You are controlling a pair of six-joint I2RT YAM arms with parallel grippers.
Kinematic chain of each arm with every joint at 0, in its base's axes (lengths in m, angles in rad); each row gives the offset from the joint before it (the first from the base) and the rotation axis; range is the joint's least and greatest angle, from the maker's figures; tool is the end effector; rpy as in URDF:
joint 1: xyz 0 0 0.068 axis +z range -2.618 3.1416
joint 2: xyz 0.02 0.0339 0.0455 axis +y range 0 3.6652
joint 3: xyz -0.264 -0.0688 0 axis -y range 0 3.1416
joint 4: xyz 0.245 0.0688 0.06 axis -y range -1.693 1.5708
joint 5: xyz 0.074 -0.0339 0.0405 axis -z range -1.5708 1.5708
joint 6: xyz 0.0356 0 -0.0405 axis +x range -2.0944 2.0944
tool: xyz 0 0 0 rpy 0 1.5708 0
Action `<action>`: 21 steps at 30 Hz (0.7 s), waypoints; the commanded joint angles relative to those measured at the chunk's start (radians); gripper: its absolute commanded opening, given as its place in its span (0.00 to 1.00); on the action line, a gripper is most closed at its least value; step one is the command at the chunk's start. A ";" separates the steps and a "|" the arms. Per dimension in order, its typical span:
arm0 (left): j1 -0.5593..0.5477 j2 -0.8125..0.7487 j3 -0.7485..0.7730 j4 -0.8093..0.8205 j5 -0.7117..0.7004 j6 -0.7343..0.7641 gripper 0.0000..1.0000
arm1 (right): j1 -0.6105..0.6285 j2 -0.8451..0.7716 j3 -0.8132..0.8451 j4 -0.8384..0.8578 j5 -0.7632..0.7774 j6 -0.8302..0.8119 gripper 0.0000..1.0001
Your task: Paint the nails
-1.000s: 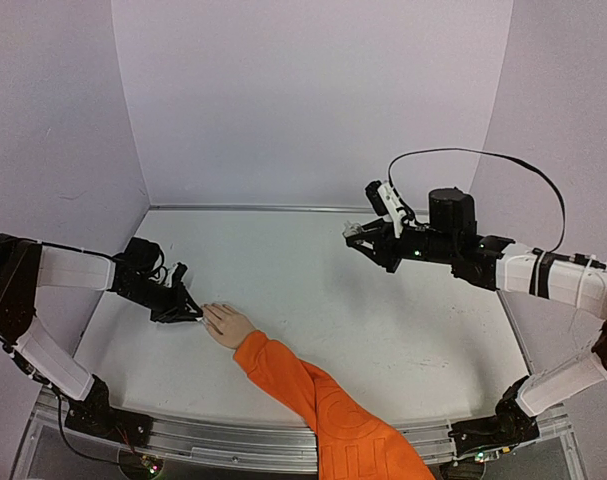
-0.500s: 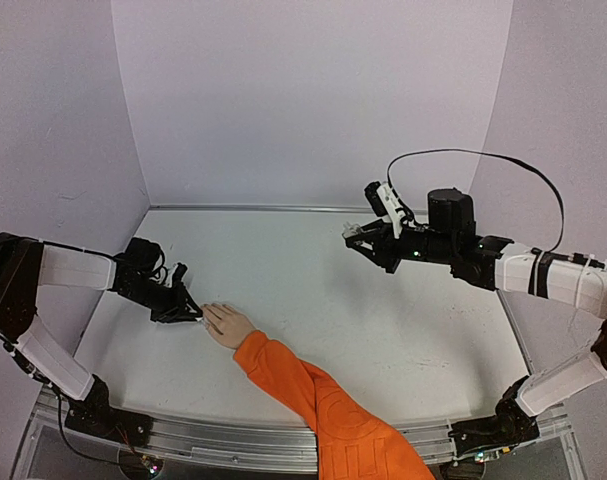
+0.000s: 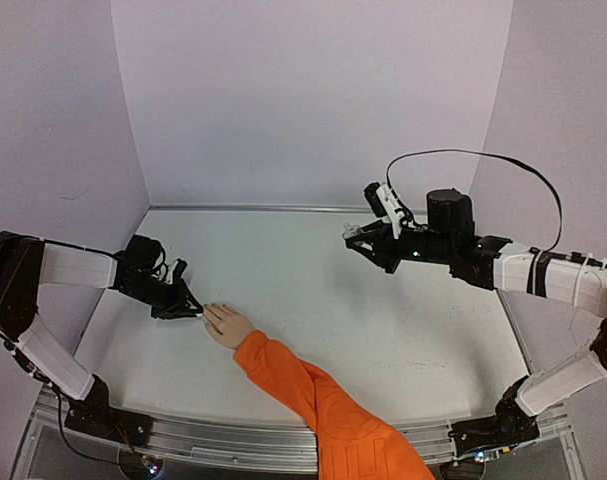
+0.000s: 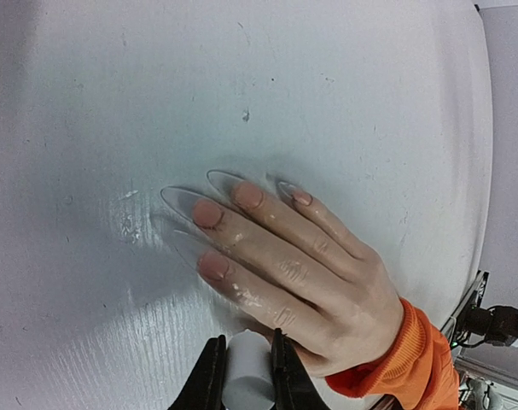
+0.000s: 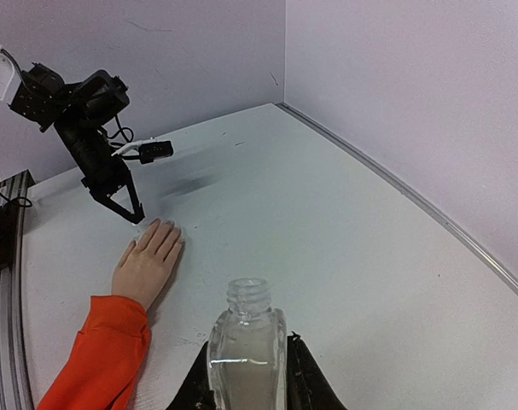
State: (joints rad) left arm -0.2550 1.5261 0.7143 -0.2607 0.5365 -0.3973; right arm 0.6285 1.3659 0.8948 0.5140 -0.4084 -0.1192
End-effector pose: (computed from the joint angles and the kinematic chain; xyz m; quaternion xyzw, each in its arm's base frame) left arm 0.2570 -0.0858 0.1489 -0.0012 0.9367 -0.3195 0.1429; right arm 0.2492 0.1986 0.3188 -0.3837 0.5771 0.3139 0.6490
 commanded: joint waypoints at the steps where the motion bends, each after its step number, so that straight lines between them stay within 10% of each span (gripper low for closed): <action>1: 0.005 -0.006 0.036 0.020 -0.024 0.001 0.00 | -0.005 0.001 0.037 0.055 -0.027 0.010 0.00; 21: -0.011 -0.185 -0.014 -0.063 -0.045 -0.027 0.00 | -0.006 -0.015 0.024 0.066 -0.045 0.012 0.00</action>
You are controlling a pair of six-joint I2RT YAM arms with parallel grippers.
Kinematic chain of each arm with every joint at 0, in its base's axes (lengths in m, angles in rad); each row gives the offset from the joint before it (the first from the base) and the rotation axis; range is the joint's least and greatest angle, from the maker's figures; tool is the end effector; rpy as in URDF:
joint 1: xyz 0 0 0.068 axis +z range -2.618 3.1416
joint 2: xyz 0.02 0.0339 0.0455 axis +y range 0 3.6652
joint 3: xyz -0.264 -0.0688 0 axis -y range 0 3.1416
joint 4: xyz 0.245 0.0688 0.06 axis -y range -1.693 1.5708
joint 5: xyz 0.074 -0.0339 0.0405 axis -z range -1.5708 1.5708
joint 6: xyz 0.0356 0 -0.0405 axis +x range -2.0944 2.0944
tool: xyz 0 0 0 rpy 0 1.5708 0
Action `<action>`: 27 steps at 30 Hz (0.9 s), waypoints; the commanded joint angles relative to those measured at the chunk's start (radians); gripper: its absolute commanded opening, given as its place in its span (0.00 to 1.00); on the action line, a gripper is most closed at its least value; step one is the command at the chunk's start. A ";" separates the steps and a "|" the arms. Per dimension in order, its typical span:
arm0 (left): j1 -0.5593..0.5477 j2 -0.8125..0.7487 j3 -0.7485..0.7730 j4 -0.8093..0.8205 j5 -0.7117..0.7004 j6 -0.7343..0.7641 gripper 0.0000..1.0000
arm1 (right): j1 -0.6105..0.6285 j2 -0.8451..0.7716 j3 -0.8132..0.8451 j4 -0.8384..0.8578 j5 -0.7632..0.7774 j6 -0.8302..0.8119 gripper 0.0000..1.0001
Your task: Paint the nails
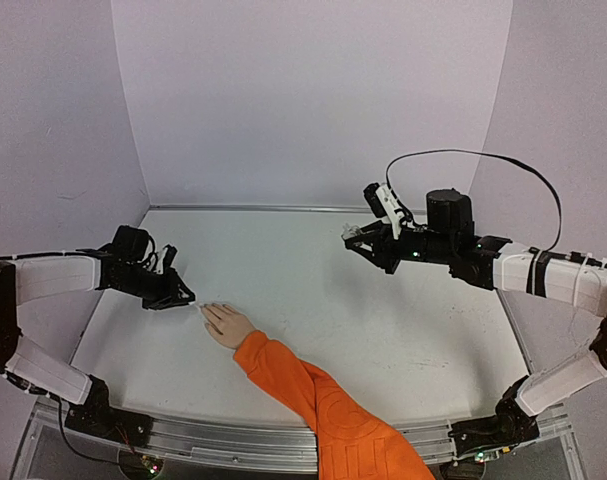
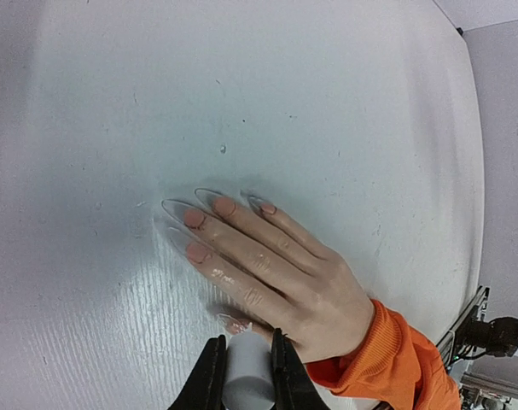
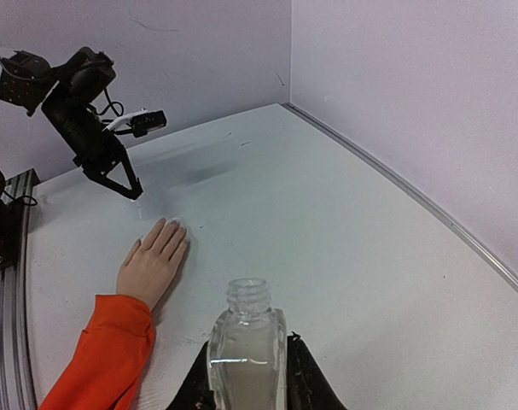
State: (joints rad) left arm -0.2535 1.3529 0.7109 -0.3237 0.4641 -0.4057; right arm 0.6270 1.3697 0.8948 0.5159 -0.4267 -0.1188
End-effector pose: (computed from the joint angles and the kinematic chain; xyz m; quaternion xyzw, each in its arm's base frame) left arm 0.2431 -0.0794 0.1856 -0.0023 0.9315 -0.3016 0.2033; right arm 0.2496 0.1990 0.3179 -0.3888 0.5746 0.3192 0.6456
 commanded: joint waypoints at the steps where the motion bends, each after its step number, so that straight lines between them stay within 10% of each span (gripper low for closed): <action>1: -0.019 -0.007 -0.010 0.001 0.025 -0.020 0.00 | -0.004 -0.020 0.024 0.065 -0.027 0.013 0.00; 27: -0.070 0.070 -0.017 0.020 -0.036 -0.019 0.00 | -0.006 -0.015 0.023 0.064 -0.027 0.015 0.00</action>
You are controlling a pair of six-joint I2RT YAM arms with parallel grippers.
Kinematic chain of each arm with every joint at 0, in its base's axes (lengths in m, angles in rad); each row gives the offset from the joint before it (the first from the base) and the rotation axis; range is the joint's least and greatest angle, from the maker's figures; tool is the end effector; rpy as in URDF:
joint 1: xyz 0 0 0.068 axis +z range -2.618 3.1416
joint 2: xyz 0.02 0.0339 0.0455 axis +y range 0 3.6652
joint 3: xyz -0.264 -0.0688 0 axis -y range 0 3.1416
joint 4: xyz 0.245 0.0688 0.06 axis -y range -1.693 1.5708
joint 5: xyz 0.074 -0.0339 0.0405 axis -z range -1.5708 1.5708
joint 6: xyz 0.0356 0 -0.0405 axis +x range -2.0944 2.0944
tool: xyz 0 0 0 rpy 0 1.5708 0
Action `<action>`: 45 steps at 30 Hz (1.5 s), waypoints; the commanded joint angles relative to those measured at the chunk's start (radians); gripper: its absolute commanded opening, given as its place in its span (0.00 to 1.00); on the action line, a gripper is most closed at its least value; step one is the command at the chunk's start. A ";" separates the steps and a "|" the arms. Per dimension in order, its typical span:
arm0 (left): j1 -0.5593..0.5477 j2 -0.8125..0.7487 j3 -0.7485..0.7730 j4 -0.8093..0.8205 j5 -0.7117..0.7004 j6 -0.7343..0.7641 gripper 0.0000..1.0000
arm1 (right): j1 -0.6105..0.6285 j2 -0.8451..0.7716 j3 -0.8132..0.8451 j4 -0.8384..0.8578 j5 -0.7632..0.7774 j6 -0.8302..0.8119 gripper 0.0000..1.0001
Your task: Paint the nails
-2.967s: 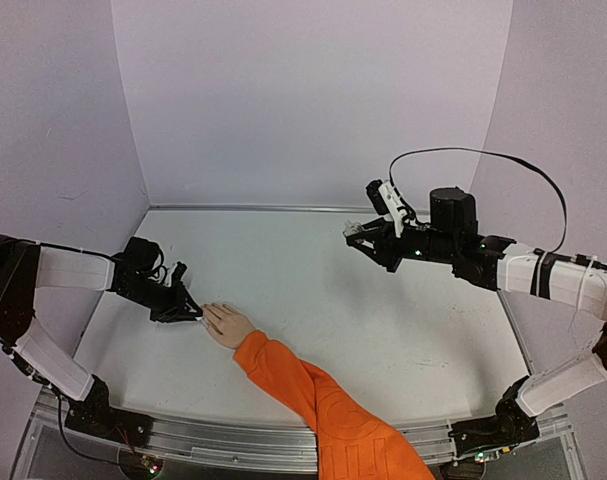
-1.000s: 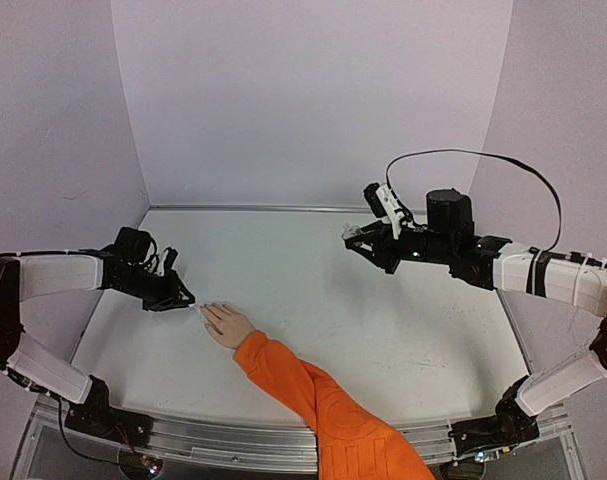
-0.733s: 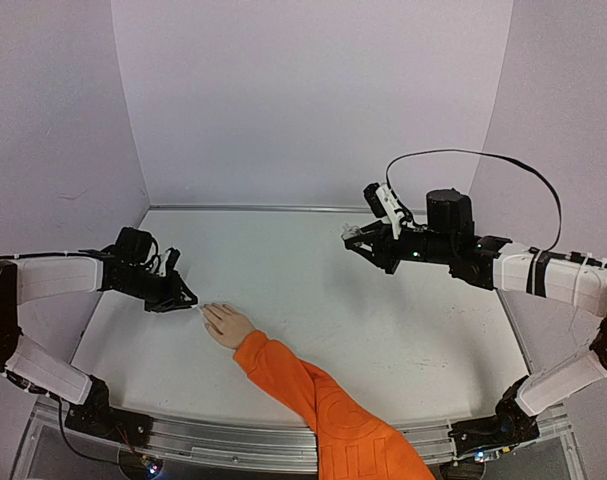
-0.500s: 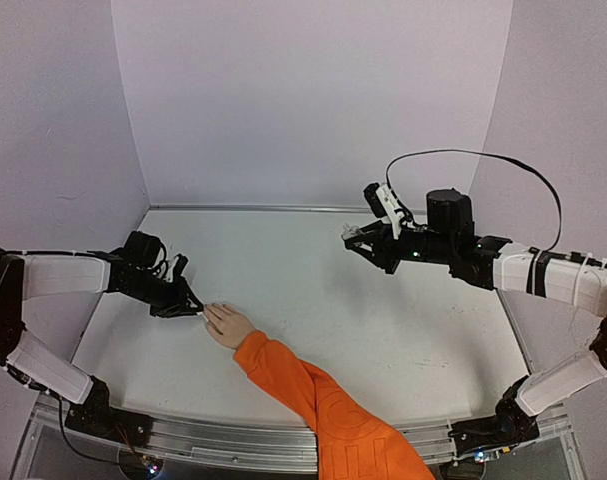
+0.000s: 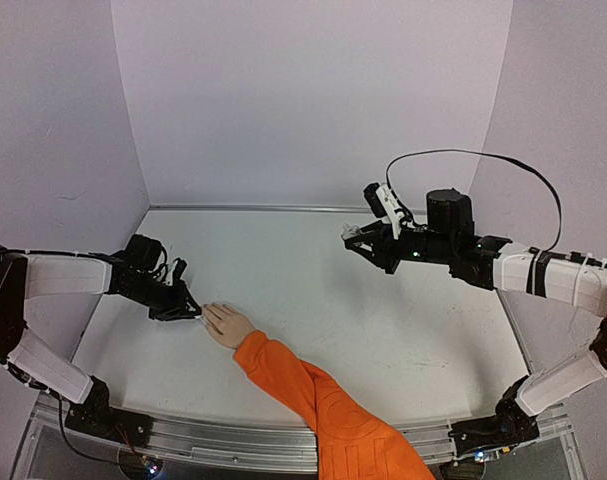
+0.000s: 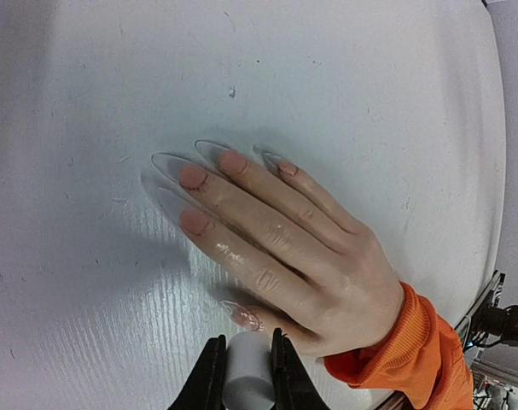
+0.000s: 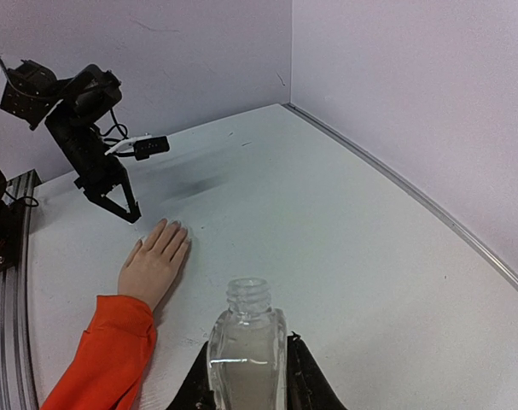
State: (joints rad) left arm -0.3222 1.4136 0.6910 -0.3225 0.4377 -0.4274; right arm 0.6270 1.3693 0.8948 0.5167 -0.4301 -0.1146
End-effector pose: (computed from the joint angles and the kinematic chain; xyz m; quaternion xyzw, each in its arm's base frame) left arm 0.2375 -0.0952 0.1653 0.0068 0.9443 -0.2879 0.1593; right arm 0.2494 0.1991 0.3181 -0.3886 0.5743 0.3216 0.6448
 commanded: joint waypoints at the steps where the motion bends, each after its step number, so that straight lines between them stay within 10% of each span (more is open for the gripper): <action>1: -0.002 0.009 0.002 0.020 -0.010 0.004 0.00 | -0.006 -0.015 0.023 0.063 -0.023 0.010 0.00; 45: 0.000 0.081 0.039 0.095 -0.020 -0.001 0.00 | -0.007 0.009 0.032 0.063 -0.023 0.012 0.00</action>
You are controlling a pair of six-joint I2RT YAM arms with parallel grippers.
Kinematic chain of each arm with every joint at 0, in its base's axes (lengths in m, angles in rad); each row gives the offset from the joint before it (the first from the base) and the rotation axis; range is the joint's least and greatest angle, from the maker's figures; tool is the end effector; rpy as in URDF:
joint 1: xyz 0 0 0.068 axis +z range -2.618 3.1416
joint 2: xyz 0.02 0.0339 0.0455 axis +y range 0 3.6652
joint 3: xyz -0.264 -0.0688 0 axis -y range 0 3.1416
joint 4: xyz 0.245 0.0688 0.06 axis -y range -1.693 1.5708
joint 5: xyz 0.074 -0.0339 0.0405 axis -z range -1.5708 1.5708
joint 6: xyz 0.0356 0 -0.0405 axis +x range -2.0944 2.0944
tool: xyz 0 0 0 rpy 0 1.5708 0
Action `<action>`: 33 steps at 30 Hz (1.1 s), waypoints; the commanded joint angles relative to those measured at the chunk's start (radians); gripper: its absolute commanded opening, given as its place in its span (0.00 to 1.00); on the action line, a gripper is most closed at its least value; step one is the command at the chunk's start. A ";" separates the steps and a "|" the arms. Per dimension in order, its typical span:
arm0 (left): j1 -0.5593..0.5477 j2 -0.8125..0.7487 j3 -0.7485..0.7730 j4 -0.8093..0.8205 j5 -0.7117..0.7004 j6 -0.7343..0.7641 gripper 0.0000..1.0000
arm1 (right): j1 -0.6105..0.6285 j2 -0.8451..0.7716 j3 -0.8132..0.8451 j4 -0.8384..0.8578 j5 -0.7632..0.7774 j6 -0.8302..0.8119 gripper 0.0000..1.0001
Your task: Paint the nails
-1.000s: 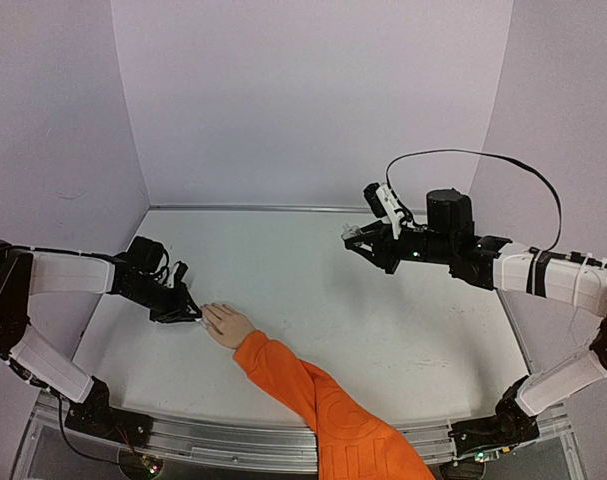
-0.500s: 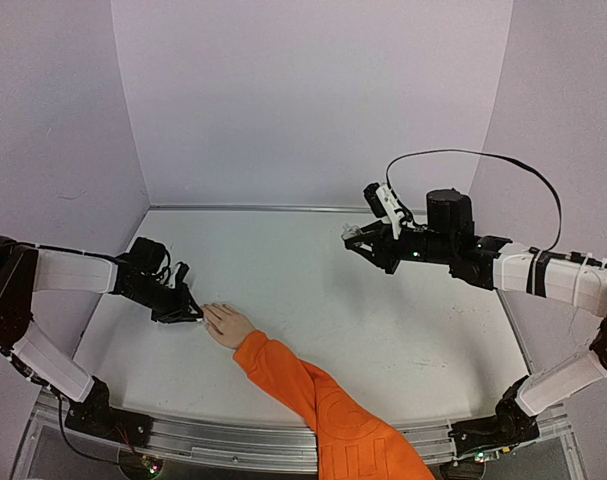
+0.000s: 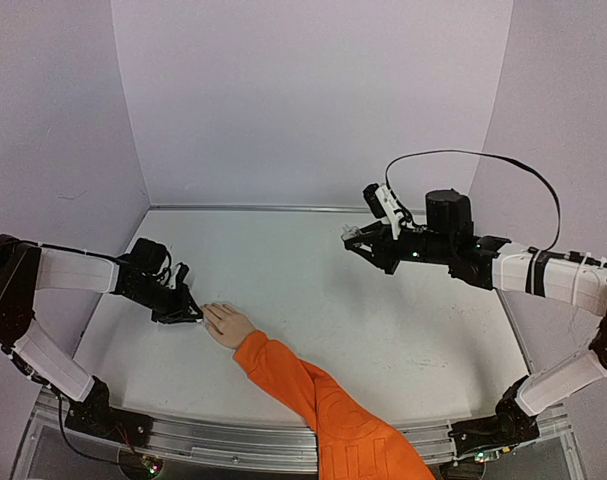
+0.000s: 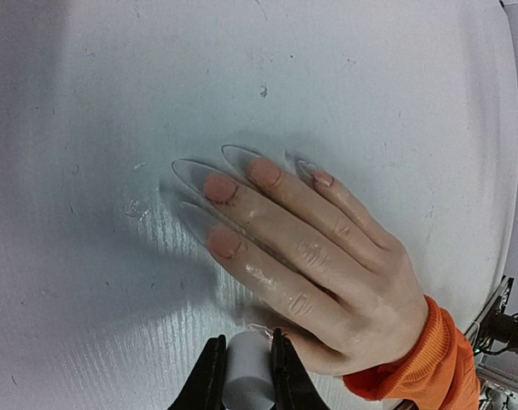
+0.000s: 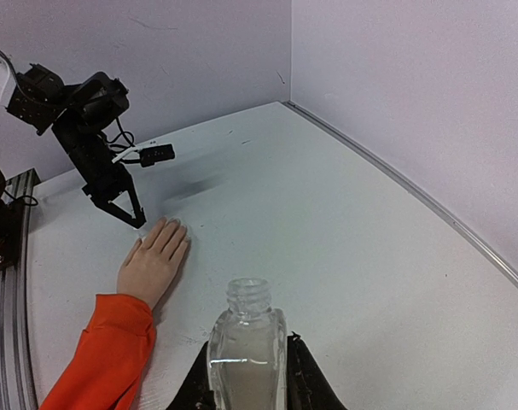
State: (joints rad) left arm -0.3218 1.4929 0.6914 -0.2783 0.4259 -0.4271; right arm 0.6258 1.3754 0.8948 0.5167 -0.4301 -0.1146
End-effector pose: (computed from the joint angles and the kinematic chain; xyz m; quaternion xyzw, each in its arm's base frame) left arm 0.2450 -0.0972 0.1486 0.0014 0.9495 -0.2777 0.1461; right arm 0.2507 0.1995 0.3163 -0.3886 0.5767 0.3211 0.6429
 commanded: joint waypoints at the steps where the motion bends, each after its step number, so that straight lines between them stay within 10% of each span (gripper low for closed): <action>1: 0.000 0.001 0.040 0.052 -0.009 -0.001 0.00 | -0.006 0.004 0.032 0.063 -0.023 0.012 0.00; 33: 0.012 -0.160 -0.006 -0.052 -0.036 -0.010 0.00 | -0.008 -0.009 0.029 0.062 -0.042 0.012 0.00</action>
State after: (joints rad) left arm -0.3107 1.3647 0.6910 -0.3065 0.3714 -0.4282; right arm 0.6224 1.3903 0.8948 0.5167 -0.4412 -0.1116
